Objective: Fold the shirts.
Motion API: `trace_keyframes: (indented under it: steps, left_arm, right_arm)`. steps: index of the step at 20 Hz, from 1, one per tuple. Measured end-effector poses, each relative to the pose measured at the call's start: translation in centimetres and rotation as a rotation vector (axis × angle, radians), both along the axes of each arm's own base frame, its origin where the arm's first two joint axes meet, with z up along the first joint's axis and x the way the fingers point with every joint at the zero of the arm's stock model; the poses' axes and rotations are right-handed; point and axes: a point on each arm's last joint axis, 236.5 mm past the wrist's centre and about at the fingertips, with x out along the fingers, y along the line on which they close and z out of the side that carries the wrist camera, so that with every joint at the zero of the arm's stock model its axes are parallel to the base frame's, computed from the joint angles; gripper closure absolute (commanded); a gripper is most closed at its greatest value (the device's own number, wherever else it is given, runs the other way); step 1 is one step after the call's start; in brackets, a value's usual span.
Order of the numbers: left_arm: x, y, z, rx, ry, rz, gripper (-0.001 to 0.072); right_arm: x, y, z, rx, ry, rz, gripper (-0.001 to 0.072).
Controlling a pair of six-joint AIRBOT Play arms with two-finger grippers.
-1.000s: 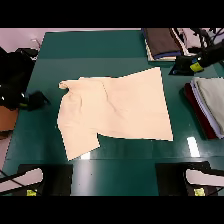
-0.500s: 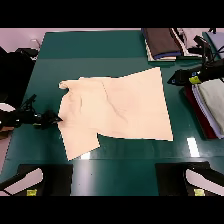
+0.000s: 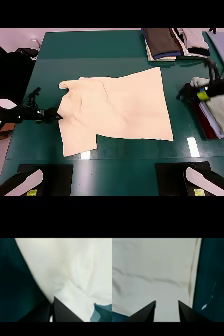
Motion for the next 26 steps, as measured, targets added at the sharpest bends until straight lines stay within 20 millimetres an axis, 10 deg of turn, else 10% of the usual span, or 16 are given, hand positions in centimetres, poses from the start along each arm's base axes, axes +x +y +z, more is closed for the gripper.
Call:
trace_keyframes:
  steps: [4, 10, 16, 21, 26]
  left_arm:
    - [0.1, -0.2, 1.8, 0.008, -0.049, -0.016, 0.0682]
    - [0.1, -0.5, 2.5, 0.000, -0.062, -0.022, 0.0682]
    - [0.0, -0.7, 3.5, -0.007, -0.075, -0.033, 0.0683]
    - [2.2, -0.4, 13.3, 0.040, -0.315, -0.029, 0.0682]
    - [1.5, -0.8, 34.8, 0.140, -0.821, -0.003, 0.0682]
  right_arm:
    - [-6.8, -3.0, -6.7, 0.051, 0.227, -0.136, 0.0272]
    - [-12.2, 0.0, -12.7, 0.210, 0.426, -0.164, 0.0289]
    - [-10.6, 3.6, -13.2, 0.181, 0.368, -0.014, 0.0698]
    - [-3.3, 4.1, -3.3, 0.074, -0.019, 0.089, 0.0698]
    - [1.6, 3.3, 18.5, -0.102, -0.633, 0.111, 0.0699]
